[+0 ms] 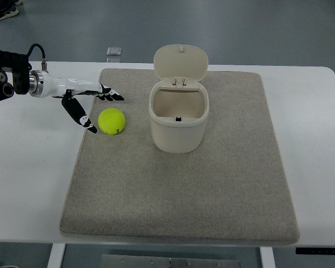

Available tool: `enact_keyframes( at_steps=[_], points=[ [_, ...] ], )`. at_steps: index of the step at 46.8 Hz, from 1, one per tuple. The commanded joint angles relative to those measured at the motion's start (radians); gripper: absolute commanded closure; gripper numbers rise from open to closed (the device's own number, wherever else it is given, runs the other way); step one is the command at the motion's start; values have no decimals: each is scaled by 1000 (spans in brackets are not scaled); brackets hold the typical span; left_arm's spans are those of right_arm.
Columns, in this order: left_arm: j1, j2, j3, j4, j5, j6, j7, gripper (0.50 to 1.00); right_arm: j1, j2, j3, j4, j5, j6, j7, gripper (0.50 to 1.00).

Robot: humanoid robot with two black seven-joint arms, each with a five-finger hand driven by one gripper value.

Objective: Put tennis ball into box with left hand
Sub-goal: 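Lower the left hand around the tennis ball and position fingers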

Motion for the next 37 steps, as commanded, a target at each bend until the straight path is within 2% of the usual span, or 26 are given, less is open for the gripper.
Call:
enact_keyframes(
  at_steps=[1, 37],
  points=[
    [2, -2, 0, 1, 27, 7, 2, 516, 0, 0, 0, 0, 0, 1, 0, 599],
    [56, -79, 2, 50, 51, 93, 4, 519, 0, 0, 0, 0, 0, -1, 0, 597]
  ],
)
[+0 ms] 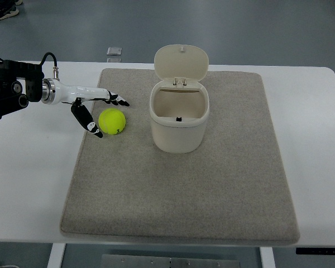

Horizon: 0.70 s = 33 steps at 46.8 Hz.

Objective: Put tennis ball into box with left hand
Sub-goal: 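Lower the left hand around the tennis ball and position fingers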

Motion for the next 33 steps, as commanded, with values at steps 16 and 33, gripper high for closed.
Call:
enact_keyframes(
  at_steps=[16, 33],
  points=[
    [5, -27, 1, 38, 51, 15, 0, 521, 0, 0, 0, 0, 0, 0, 0, 599],
    [16, -33, -1, 55, 51, 16, 0, 521, 0, 0, 0, 0, 0, 0, 0, 599]
  ],
)
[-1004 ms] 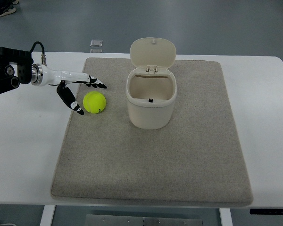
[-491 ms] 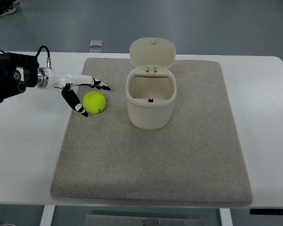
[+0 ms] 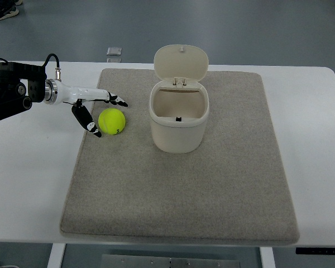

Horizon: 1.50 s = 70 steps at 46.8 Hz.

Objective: Put tennis ball into box with left hand
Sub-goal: 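Lower the left hand around the tennis ball and position fingers, then close the left hand fingers around the tennis ball and lift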

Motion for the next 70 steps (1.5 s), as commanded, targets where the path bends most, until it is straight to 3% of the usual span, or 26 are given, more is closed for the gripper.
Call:
enact_keyframes(
  at_steps=[1, 10, 22, 50, 54, 66, 70],
  points=[
    [2, -1, -3, -2, -1, 1, 0, 521, 0, 0, 0, 0, 0, 0, 0, 599],
    [0, -1, -3, -2, -2, 13, 0, 525, 0, 0, 0, 0, 0, -1, 0, 599],
    [5, -38, -8, -3, -19, 15, 0, 581, 0, 0, 0, 0, 0, -1, 0, 599],
    [-3, -31, -8, -11, -17, 16, 0, 583, 0, 0, 0, 0, 0, -1, 0, 599],
    [-4, -32, -6, -11, -17, 19, 0, 604, 0, 0, 0, 0, 0, -1, 0, 599],
    [-1, -35, -3, -11, -16, 26, 0, 735, 0, 0, 0, 0, 0, -1, 0, 599],
    [-3, -32, -3, -9, -16, 29, 0, 842, 0, 0, 0, 0, 0, -1, 0, 599]
  ],
)
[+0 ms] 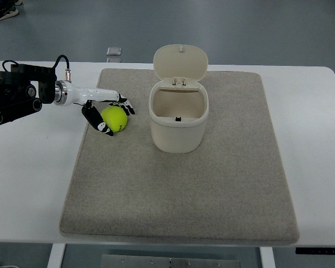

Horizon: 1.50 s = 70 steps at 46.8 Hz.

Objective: Put tennis ball into box with left hand
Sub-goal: 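Close the left hand fingers around the tennis ball and lift, then carry the held ball with the left hand over the open bin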

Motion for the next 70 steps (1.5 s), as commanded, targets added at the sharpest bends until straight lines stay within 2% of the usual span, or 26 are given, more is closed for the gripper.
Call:
enact_keyframes(
  at_steps=[1, 5, 6, 15, 32, 40, 49, 57, 63, 66, 70],
  points=[
    [-1, 3, 0, 2, 0, 3, 0, 878, 0, 0, 0, 0, 0, 1, 0, 599],
    [-3, 3, -3, 8, 0, 4, -1, 988, 0, 0, 0, 0, 0, 1, 0, 599],
    [-1, 3, -5, 10, -1, 7, -1, 1000, 0, 0, 0, 0, 0, 1, 0, 599],
    [7, 6, -9, 13, -18, 47, 0, 1000, 0, 0, 0, 0, 0, 1, 0, 597],
    [23, 5, -15, 37, -204, 22, -5, 1000, 0, 0, 0, 0, 0, -1, 0, 599],
    [54, 17, -64, 34, -353, -80, -9, 1000, 0, 0, 0, 0, 0, 1, 0, 599],
    [74, 97, -138, 33, -368, -162, -18, 1000, 0, 0, 0, 0, 0, 1, 0, 599],
    [92, 193, -277, 34, -368, -312, -43, 999, 0, 0, 0, 0, 0, 1, 0, 597],
    [129, 230, -411, 34, -368, -404, -44, 954, 0, 0, 0, 0, 0, 1, 0, 599],
    [155, 242, -457, 33, -367, -404, -44, 928, 0, 0, 0, 0, 0, 1, 0, 599],
    [174, 244, -488, 31, -357, -404, -44, 928, 0, 0, 0, 0, 0, 1, 0, 599]
  ],
)
